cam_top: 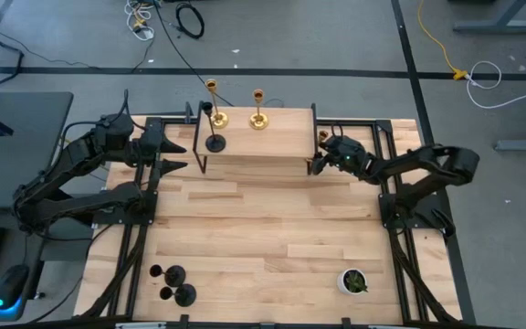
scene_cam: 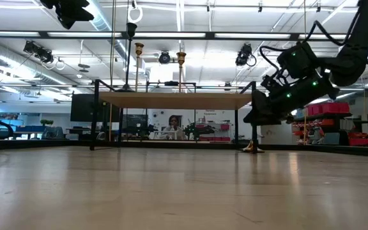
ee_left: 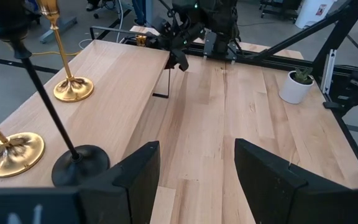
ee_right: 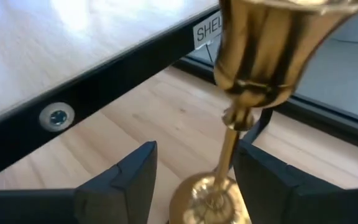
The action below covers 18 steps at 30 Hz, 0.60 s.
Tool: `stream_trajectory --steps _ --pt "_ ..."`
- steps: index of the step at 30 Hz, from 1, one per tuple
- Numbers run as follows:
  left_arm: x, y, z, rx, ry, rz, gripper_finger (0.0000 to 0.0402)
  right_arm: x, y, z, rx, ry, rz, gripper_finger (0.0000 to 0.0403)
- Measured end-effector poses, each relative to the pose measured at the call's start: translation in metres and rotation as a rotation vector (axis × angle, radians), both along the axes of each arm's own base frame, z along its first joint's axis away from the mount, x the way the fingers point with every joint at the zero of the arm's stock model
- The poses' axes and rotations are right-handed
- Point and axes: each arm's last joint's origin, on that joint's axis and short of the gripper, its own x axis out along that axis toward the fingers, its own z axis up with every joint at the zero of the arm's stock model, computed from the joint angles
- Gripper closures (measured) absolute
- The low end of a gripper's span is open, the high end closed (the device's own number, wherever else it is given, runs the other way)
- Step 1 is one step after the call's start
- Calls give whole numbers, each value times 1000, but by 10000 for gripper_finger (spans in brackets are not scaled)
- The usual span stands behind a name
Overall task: Pick & Place candle stick holders
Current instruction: Put the gold candle holder aligned with the other gold candle holders on the shelf
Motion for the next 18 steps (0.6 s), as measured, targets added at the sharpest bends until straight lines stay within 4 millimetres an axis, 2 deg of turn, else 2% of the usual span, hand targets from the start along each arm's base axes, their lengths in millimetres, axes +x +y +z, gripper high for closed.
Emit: stream_trajectory --steps 4,7,10,15,18 --pt "0 0 0 1 0 -1 193 3 -1 -7 1 8 1 207" --pt "0 0 0 1 0 -1 193 3 -1 -12 10 25 1 231" --pt "0 0 0 1 0 0 193 3 -2 -12 9 28 1 274" --pt "0 0 0 1 0 0 193 3 -2 -12 -18 44 -13 377" --pt "0 0 0 1 0 0 193 2 -3 -12 -30 53 -34 387"
